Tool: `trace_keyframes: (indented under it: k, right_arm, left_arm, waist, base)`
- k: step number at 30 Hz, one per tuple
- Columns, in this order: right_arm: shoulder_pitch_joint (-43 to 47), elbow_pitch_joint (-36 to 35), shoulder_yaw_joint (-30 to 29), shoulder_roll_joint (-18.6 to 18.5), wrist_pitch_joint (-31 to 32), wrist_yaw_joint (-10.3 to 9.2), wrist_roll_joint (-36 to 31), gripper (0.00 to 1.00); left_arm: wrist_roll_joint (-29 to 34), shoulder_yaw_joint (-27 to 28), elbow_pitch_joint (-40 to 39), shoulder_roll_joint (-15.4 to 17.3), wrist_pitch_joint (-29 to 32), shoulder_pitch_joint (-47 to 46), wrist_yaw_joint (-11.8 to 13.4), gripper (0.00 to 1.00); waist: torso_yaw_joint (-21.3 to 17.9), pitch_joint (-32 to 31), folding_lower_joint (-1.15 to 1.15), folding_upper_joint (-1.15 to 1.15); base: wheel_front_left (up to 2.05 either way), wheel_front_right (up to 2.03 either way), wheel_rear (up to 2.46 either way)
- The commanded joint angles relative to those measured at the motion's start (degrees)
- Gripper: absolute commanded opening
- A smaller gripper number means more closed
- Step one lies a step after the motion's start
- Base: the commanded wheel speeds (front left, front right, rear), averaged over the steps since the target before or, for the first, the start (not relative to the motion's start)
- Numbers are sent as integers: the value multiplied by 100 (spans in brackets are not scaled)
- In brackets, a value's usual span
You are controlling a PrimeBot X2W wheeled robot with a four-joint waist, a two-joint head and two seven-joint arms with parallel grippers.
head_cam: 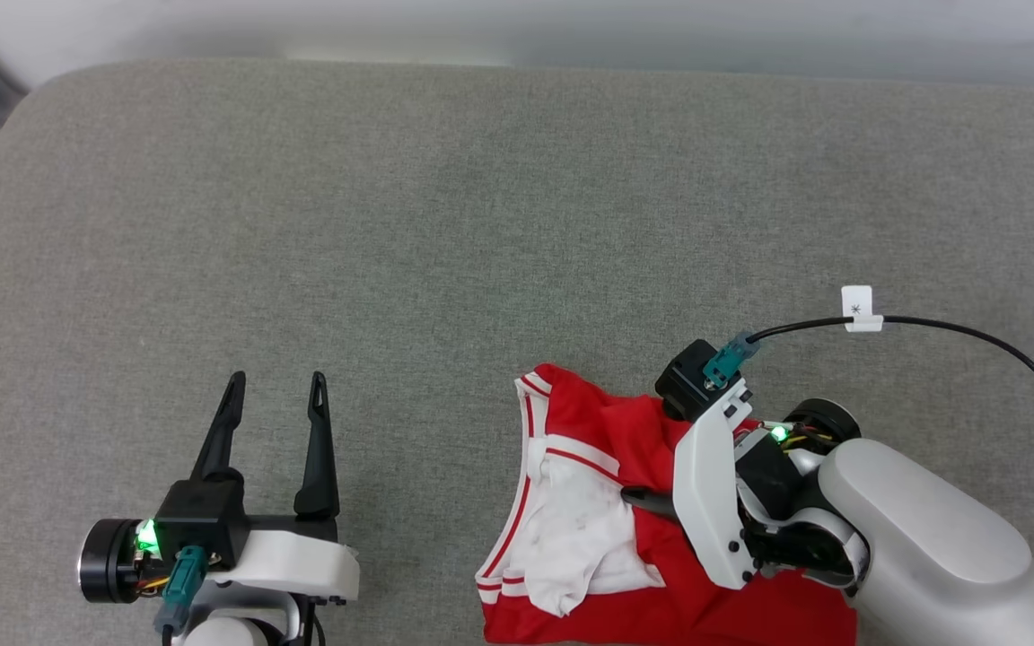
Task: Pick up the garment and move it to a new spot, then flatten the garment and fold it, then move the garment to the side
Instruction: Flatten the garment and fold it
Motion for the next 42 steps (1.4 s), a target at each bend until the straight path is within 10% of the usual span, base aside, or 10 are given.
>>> trace_keyframes:
  k: [1,2,3,13,19,29,42]
  right_arm:
    - [-43,116,106,41,-157,-5,63,23]
    - [-71,117,135,6,-281,-5,97,82]
    - [-112,78,161,-44,-405,-5,116,100]
    - [-166,-763,-610,-915,-2641,-3,-387,100]
    - [1258,-476,-3589,23,-5030,-3,-2695,100]
    - [2872,-1040,-4897,1069,-5401,-3,-3602,100]
    - [3837,-1315,-5094,1676,-5426,-3,-3813,100]
  left_arm:
    - [-15,14,15,-10,-13,-57,1,100]
    - [-15,28,30,-10,-14,-35,-4,100]
    - [-15,50,44,-10,-13,-2,-10,100]
    - [55,226,67,-17,-13,317,-89,100]
    - [25,231,-39,-25,-13,613,-28,100]
    - [-10,309,-100,-28,-13,819,-38,100]
    - [-48,390,-106,-31,-13,918,-91,100]
  waist:
    - [-19,-33,0,0]
    - [-32,-69,0,0]
    - [-51,-116,0,0]
    - [-396,-674,0,0]
    - [-737,-1066,0,0]
    - [-844,-1205,0,0]
    - [-934,-1216,0,0]
  base:
    - [0,0,0]
    - [0,0,0]
    - [0,0,0]
    - [0,0,0]
    - [0,0,0]
    - [0,0,0]
    - [0,0,0]
